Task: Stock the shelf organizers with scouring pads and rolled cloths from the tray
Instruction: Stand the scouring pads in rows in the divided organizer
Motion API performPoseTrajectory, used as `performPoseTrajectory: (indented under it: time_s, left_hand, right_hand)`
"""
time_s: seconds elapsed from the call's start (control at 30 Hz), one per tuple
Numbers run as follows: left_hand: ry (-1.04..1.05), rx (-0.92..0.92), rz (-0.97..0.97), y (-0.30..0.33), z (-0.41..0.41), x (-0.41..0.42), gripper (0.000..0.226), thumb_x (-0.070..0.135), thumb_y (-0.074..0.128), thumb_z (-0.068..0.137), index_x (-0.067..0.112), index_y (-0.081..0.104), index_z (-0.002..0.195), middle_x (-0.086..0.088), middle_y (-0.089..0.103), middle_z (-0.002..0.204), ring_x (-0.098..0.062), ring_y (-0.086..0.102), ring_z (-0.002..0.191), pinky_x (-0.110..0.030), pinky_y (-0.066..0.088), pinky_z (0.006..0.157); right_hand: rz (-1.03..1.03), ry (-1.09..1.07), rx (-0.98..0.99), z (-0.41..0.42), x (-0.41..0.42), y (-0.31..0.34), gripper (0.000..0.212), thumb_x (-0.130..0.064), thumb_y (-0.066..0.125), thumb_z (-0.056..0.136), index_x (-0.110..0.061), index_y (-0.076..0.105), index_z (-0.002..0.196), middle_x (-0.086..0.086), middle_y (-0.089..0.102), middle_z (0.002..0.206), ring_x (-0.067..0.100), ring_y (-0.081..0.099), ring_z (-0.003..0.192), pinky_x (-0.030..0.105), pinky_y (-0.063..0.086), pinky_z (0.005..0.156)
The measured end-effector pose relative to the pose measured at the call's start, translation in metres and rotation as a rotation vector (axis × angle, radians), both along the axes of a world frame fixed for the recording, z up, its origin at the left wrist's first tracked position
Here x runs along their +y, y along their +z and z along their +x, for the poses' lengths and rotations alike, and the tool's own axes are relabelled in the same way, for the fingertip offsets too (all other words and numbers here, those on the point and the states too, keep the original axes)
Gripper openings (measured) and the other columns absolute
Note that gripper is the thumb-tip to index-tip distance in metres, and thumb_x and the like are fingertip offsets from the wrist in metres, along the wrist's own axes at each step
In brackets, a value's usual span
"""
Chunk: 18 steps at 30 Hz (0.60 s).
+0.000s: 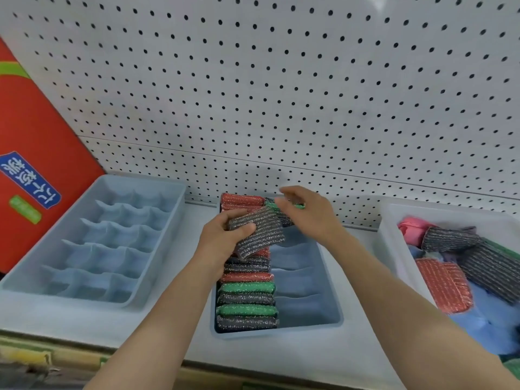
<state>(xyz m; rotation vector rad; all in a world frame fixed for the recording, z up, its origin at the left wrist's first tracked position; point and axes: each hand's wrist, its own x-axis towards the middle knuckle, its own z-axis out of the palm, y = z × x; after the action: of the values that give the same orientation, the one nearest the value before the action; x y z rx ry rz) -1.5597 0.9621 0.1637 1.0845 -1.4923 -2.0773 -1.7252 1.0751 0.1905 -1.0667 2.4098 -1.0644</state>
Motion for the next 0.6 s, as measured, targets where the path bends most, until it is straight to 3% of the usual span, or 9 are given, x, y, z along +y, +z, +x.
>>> performPoseTrajectory:
  time_s: [0.07,0.1,0.17,0.27,0.3,0.37,0.47,0.6]
  left_hand:
    - [-0.036,0.018,-0.032,0.005,-0.007,0.000,0.043,0.006,0.080,0.078,0.021,0.066,0.115,-0.009,0.072,0.110,-0.028,0.073,0.091,-0.050,0.060,0.081]
    - [-0.049,0.031,-0.053,0.008,-0.011,0.001,0.044,0.007,0.080,0.078,0.021,0.065,0.117,-0.007,0.072,0.110,-0.027,0.073,0.092,-0.049,0.060,0.082]
    - [-0.060,0.008,-0.208,0.010,-0.020,0.002,0.039,0.014,0.076,0.084,0.024,0.063,0.119,0.001,0.071,0.113,-0.021,0.071,0.098,-0.046,0.057,0.090]
    - [-0.118,-0.224,-0.778,0.000,-0.035,-0.008,0.044,0.030,0.058,0.098,0.027,0.050,0.140,0.004,0.052,0.143,-0.019,0.046,0.134,-0.037,0.033,0.115]
    - [-0.168,-0.327,-0.957,-0.007,-0.041,-0.013,0.048,0.034,0.052,0.100,0.027,0.042,0.147,0.000,0.038,0.156,-0.022,0.028,0.146,-0.039,0.021,0.120]
    - [-0.298,-0.504,-1.187,-0.023,-0.050,-0.022,0.052,0.041,0.040,0.103,0.029,0.030,0.153,-0.004,0.014,0.165,-0.025,0.002,0.153,-0.043,0.002,0.123]
    - [-0.419,-0.642,-1.289,-0.040,-0.058,-0.027,0.053,0.046,0.025,0.104,0.032,0.024,0.155,-0.003,0.013,0.165,-0.024,0.000,0.153,-0.047,-0.001,0.123]
    - [-0.488,-0.630,-1.301,-0.038,-0.059,-0.031,0.051,0.047,0.021,0.105,0.035,0.028,0.154,0.001,0.015,0.165,-0.022,0.004,0.153,-0.044,-0.001,0.122]
  right_hand:
    - [0.019,0.143,-0.273,0.007,0.002,0.009,0.045,-0.052,0.070,0.083,-0.036,0.063,0.125,-0.006,0.070,0.110,0.009,0.065,0.103,0.031,0.050,0.096]
    - [0.020,0.160,-0.342,0.007,0.004,0.007,0.043,-0.044,0.075,0.083,-0.033,0.065,0.123,-0.001,0.071,0.105,0.013,0.068,0.098,0.036,0.054,0.093]
    - [-0.032,0.003,-0.307,-0.001,0.009,0.003,0.032,-0.030,0.079,0.081,-0.027,0.069,0.112,0.002,0.073,0.097,0.017,0.070,0.090,0.041,0.057,0.088]
    - [-0.135,-0.343,-0.135,-0.019,0.022,0.003,0.024,-0.031,0.079,0.079,-0.026,0.063,0.096,-0.002,0.069,0.094,0.017,0.068,0.085,0.035,0.057,0.078]
    - [-0.166,-0.374,-0.138,-0.023,0.026,0.003,0.024,-0.029,0.079,0.079,-0.025,0.061,0.094,-0.002,0.068,0.094,0.017,0.067,0.083,0.028,0.055,0.071]
    - [-0.122,-0.355,-0.111,-0.026,0.031,0.002,0.024,-0.025,0.079,0.079,-0.025,0.058,0.091,-0.004,0.067,0.091,0.012,0.064,0.078,0.018,0.048,0.064]
    - [-0.018,-0.271,-0.032,-0.021,0.031,-0.005,0.024,-0.024,0.078,0.078,-0.031,0.060,0.093,-0.007,0.070,0.094,0.012,0.064,0.084,0.027,0.049,0.076]
    - [0.085,-0.196,0.097,-0.013,0.029,-0.012,0.024,-0.018,0.075,0.082,-0.024,0.068,0.104,-0.004,0.069,0.100,0.013,0.059,0.090,0.023,0.041,0.079]
